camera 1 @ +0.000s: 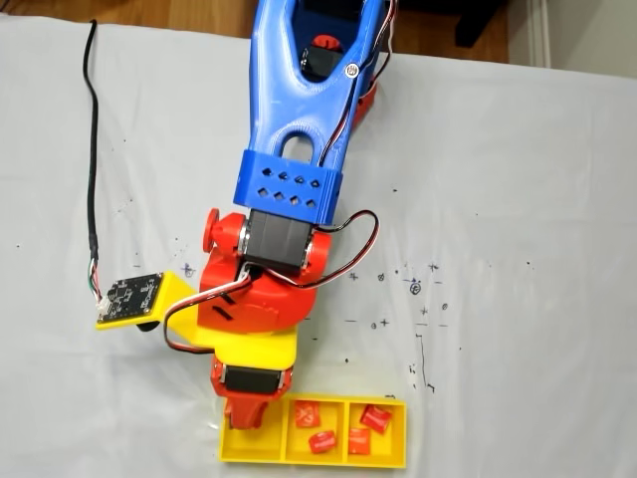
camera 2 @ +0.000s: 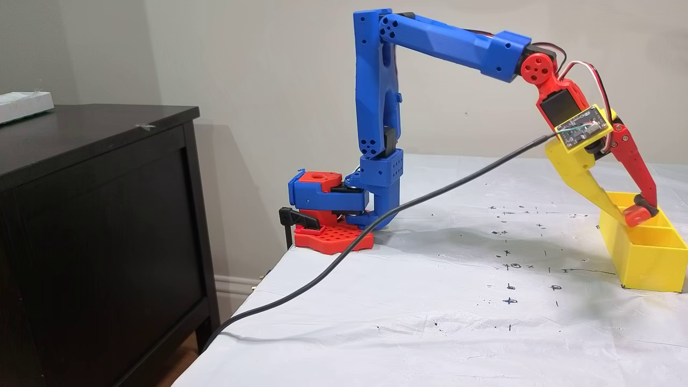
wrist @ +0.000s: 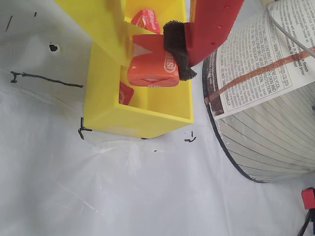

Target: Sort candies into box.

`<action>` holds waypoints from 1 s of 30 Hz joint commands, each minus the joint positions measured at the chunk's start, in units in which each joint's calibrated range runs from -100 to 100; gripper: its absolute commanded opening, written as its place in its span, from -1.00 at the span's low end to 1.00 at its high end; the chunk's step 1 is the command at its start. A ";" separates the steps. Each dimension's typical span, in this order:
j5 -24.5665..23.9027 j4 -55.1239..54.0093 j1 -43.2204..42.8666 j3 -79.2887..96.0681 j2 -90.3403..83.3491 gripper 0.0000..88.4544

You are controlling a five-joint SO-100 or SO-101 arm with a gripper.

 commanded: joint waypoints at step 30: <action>-1.37 -4.36 -0.95 -6.50 2.79 -0.46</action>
